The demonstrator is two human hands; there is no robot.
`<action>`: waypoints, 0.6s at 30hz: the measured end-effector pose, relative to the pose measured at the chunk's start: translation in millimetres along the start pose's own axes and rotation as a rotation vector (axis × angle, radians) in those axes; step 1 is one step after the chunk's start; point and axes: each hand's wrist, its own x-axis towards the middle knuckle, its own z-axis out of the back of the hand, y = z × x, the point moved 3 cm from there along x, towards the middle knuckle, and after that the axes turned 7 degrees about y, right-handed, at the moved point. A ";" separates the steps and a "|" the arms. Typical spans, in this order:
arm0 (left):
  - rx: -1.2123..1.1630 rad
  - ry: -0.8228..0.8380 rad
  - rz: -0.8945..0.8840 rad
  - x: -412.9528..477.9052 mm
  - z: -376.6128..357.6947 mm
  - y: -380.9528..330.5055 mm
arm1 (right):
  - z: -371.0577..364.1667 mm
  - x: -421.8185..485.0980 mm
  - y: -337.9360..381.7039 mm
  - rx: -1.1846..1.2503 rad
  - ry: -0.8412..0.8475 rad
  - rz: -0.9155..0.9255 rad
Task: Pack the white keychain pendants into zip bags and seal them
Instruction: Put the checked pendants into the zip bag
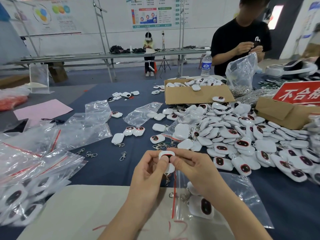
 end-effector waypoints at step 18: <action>0.189 0.112 -0.019 -1.1 -1.6 -3.2 | 4.6 -0.3 -0.5 0.005 -0.110 -0.039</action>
